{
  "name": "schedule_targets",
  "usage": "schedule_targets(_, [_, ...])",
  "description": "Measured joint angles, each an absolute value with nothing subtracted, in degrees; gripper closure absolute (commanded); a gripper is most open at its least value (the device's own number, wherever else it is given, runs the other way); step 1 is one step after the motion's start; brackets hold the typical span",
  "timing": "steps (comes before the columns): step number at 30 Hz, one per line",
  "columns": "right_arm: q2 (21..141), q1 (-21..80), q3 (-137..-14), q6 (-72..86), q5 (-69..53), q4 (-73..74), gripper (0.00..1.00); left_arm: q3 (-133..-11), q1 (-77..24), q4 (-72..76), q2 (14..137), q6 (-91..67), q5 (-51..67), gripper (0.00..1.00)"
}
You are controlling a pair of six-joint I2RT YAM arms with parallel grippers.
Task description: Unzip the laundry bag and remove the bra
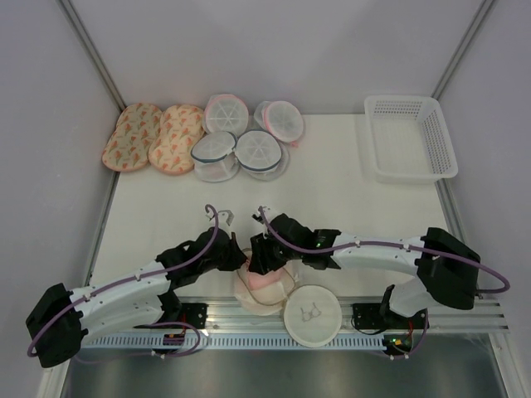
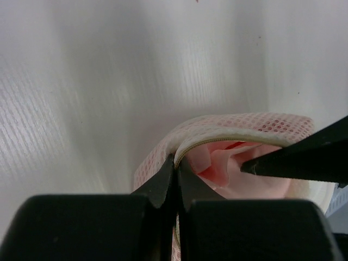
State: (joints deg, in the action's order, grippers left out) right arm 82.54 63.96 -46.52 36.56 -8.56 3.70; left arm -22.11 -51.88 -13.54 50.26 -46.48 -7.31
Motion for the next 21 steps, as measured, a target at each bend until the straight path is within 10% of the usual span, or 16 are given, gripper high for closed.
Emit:
schedule_targets(12, [97.91, 66.7, -57.82, 35.48, 6.46, 8.62, 0.44, -17.76, -51.86, -13.1, 48.95, -48.23, -6.94, 0.98])
schedule_targets(15, [100.14, 67.26, -59.44, 35.7, 8.19, 9.39, 0.61, -16.78, -51.86, -13.1, 48.77, -48.64, -6.81, 0.98])
schedule_targets(18, [101.73, 67.4, -60.14, 35.88, 9.13, 9.63, 1.0, -16.36, -51.88, -13.06, 47.77, -48.99, -6.31, 0.98])
schedule_targets(21, [101.86, 67.57, -60.1, 36.8, 9.41, 10.26, 1.0, -15.97, -51.88, -13.06, 46.22, -49.28, -6.09, 0.98])
